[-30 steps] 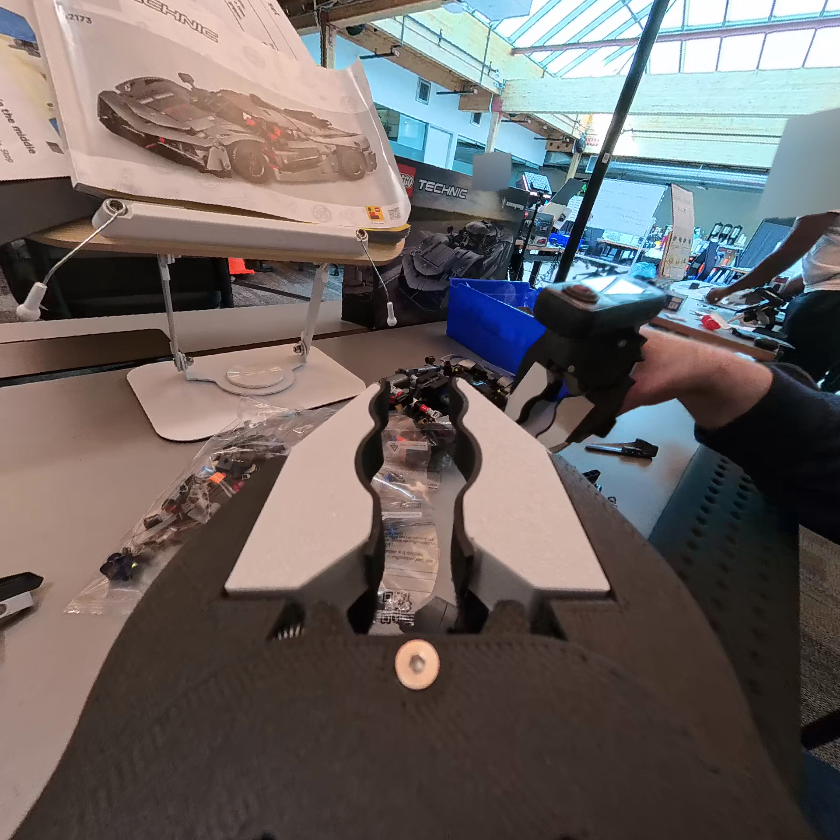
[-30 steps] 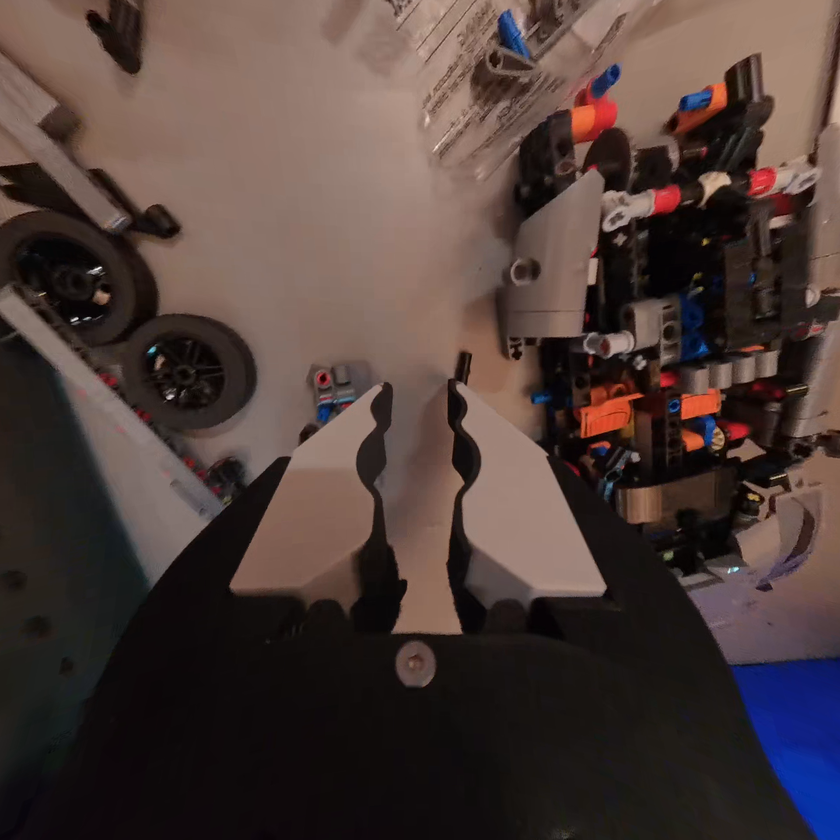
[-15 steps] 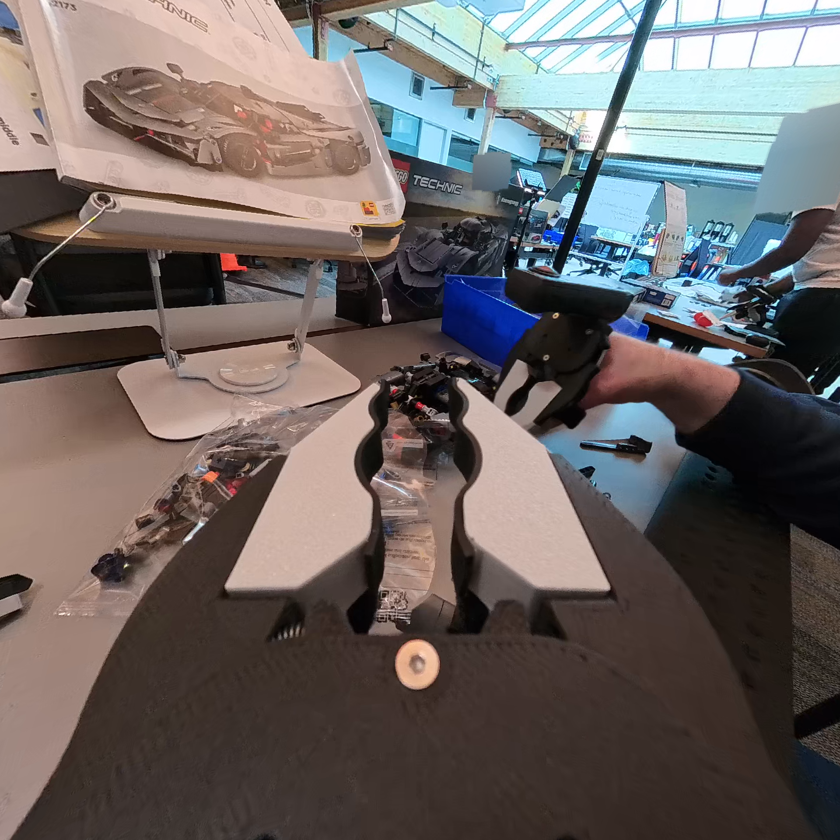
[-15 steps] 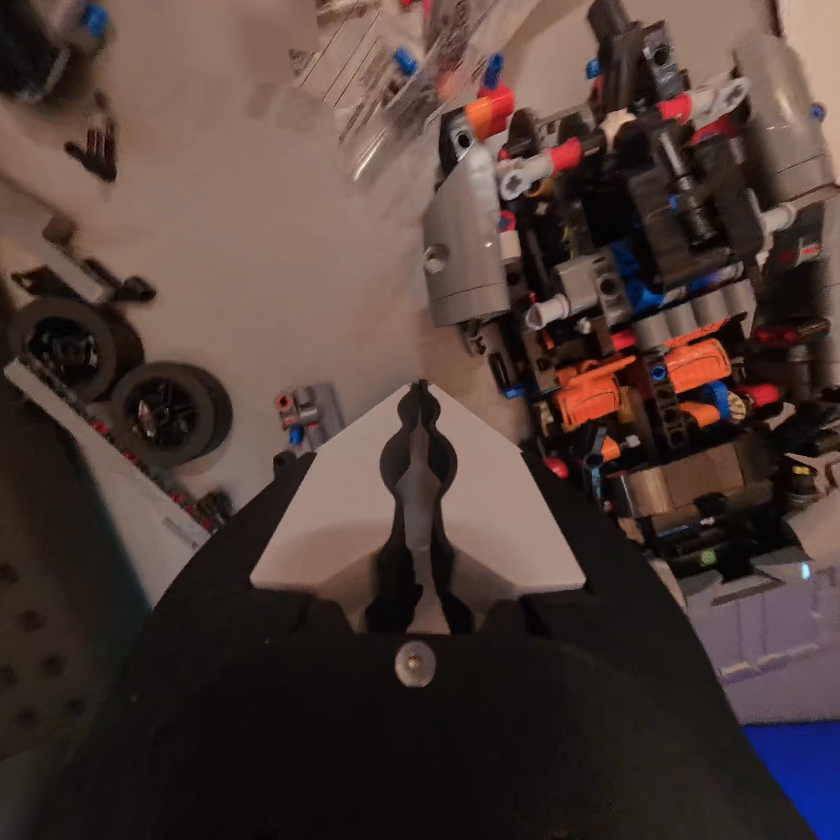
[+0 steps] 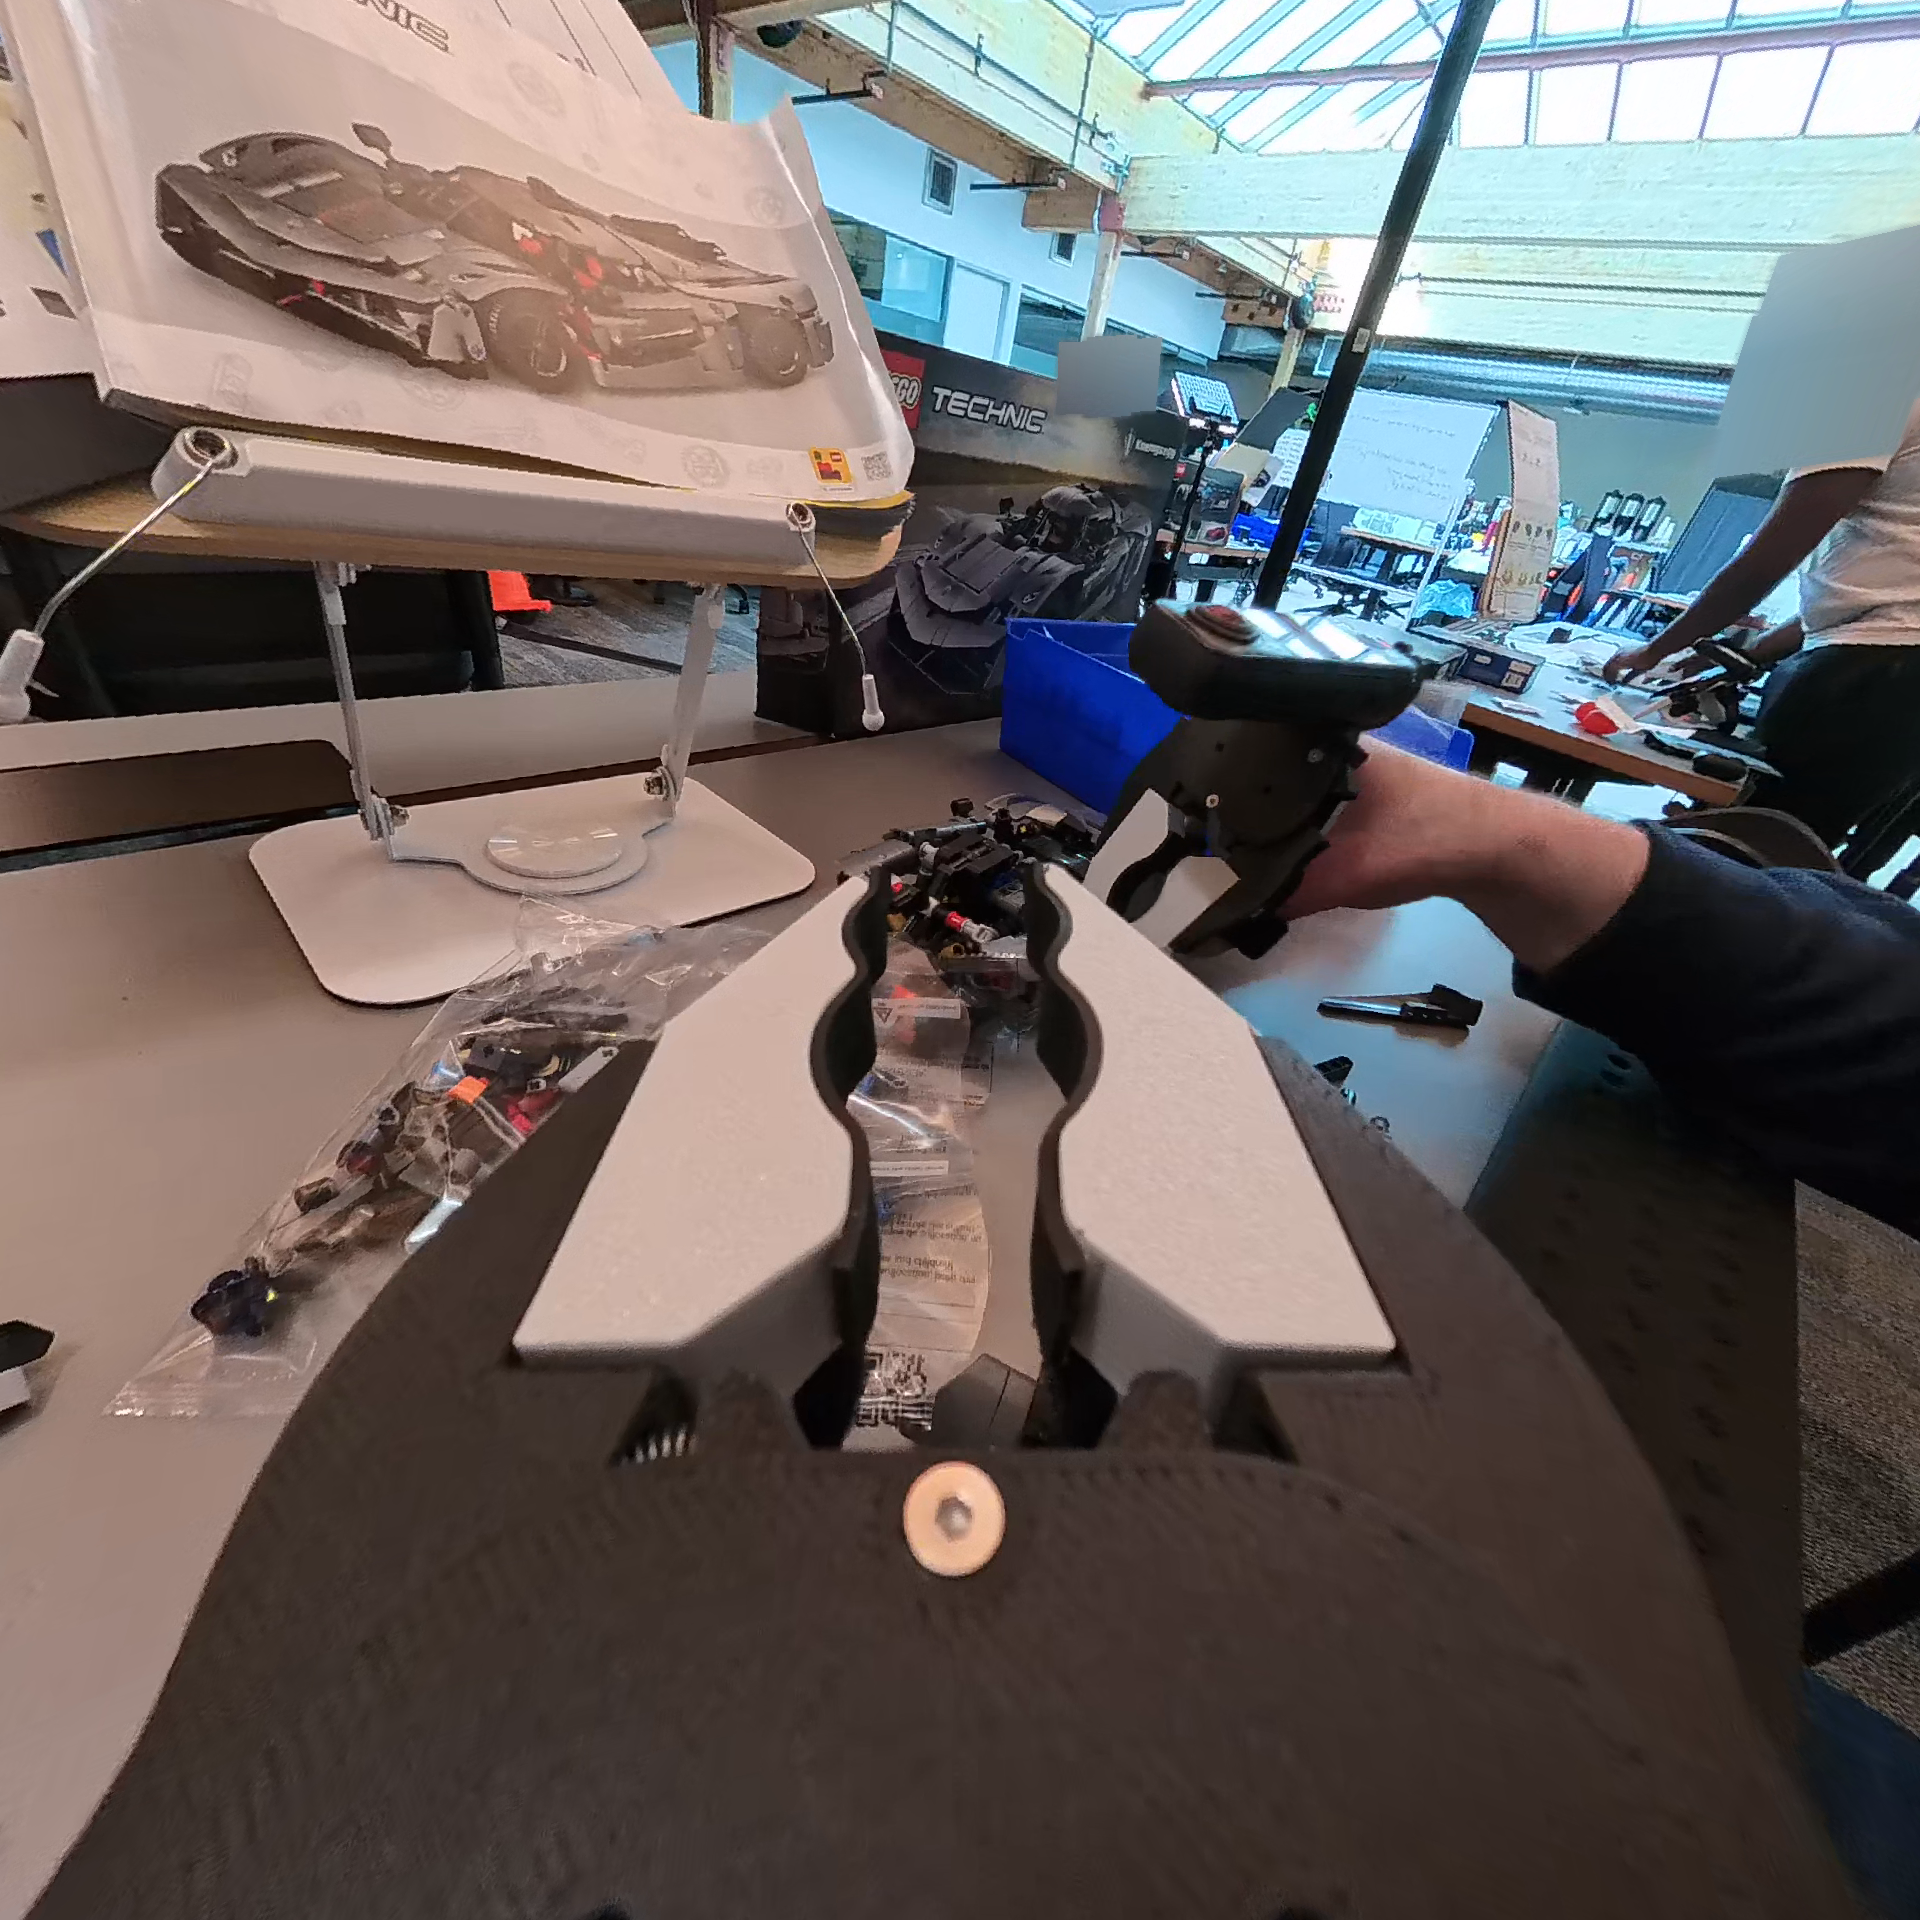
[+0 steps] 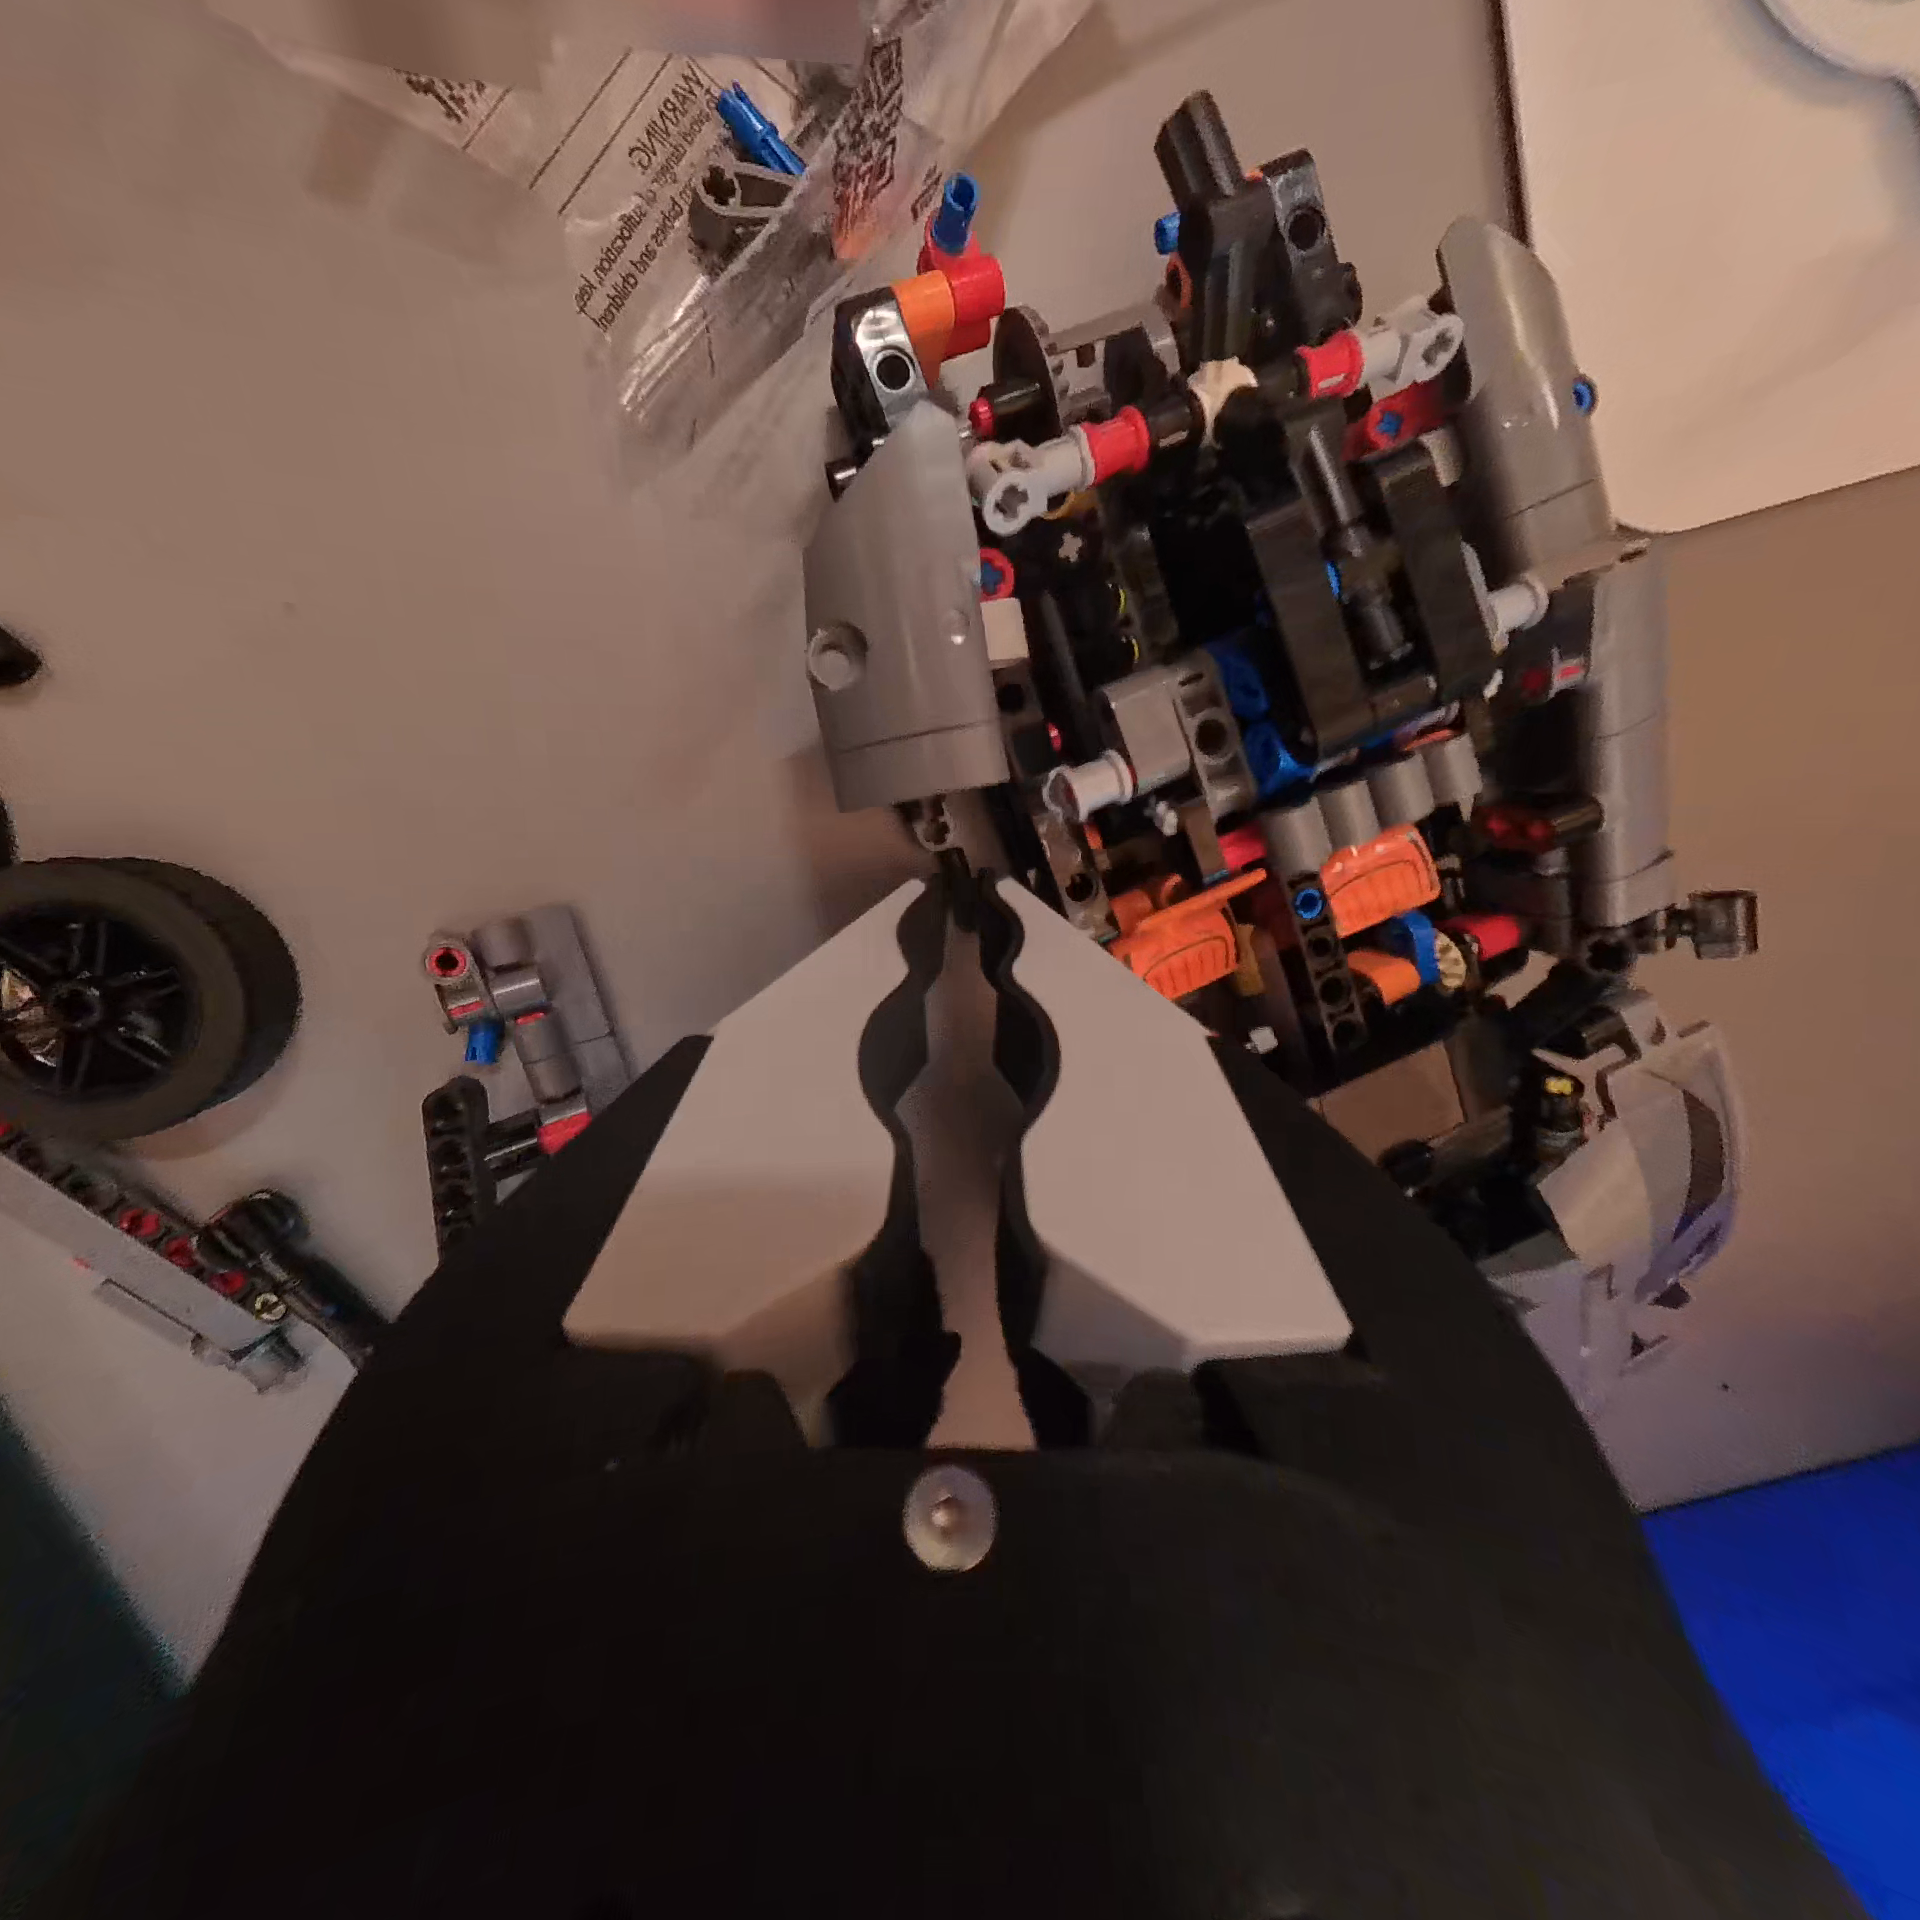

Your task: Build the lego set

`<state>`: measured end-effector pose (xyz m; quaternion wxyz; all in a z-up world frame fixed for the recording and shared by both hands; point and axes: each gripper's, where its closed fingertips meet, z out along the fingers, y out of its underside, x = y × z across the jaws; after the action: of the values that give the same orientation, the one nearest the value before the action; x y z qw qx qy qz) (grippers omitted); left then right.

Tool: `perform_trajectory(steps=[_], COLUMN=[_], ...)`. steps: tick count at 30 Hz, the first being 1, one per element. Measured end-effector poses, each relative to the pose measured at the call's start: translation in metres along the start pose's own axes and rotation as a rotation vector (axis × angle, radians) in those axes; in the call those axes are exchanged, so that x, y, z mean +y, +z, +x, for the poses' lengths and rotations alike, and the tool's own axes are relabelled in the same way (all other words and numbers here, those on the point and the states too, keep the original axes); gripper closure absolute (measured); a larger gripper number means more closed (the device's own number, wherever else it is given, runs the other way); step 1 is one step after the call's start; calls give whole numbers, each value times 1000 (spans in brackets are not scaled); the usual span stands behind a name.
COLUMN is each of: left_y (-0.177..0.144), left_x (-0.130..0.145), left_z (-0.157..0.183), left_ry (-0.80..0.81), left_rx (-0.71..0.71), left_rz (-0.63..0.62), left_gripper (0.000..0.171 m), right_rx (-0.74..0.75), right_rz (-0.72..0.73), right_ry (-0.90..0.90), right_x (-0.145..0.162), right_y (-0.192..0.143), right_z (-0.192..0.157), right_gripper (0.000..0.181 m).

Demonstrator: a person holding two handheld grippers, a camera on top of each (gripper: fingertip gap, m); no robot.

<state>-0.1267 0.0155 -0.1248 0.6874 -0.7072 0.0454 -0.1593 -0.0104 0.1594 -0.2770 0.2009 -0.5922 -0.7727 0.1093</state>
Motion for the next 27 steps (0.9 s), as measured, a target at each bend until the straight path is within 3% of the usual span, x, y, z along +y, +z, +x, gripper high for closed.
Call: perform_trajectory(steps=[9, 14, 17, 19, 24, 27], left_y=[-3, -3, -3, -4, -7, -6], left_x=[-2, -5, -4, -4, -7, -7], left_z=[-5, -4, -4, -6, -7, -4], left_ry=[-7, -6, -8, -9, -21, -19], left_rx=[-19, -16, -17, -26, -23, -12], left_rz=[16, 25, 25, 23, 45, 43], left_gripper=[148, 148, 148, 148, 148, 148], right_rx=[-172, -251, -75, 50, 48, -111], right_rz=[11, 197, 270, 235, 245, 152], right_ry=[-5, -146, -199, -211, -165, -199], right_x=[-1, -62, -110, -121, -109, -66], right_y=[-15, -40, -24, -13, -32, -44], right_z=[-23, -69, -61, -45, -37, -59], right_gripper=[179, 179, 178, 152, 159, 173])
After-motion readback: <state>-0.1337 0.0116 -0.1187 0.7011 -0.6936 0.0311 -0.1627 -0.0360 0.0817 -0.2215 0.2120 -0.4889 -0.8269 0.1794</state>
